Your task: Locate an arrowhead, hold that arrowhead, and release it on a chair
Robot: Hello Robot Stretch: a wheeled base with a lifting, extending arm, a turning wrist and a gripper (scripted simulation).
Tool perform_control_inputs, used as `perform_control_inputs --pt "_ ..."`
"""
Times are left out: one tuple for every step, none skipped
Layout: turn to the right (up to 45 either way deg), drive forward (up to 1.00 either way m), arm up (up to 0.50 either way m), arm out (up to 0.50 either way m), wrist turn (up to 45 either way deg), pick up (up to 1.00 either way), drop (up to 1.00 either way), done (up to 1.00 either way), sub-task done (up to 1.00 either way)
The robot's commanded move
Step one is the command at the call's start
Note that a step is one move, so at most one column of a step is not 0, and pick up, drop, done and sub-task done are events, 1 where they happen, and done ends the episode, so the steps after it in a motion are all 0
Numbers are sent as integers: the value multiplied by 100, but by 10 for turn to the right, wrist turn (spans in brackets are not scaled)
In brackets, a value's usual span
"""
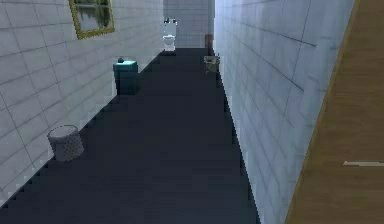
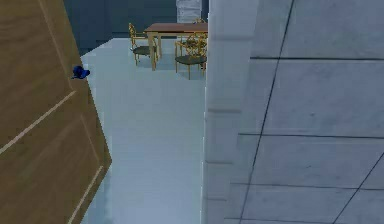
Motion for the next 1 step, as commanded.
perform_control_inputs --pt "0 5 0 0 0 0 0 0 0"
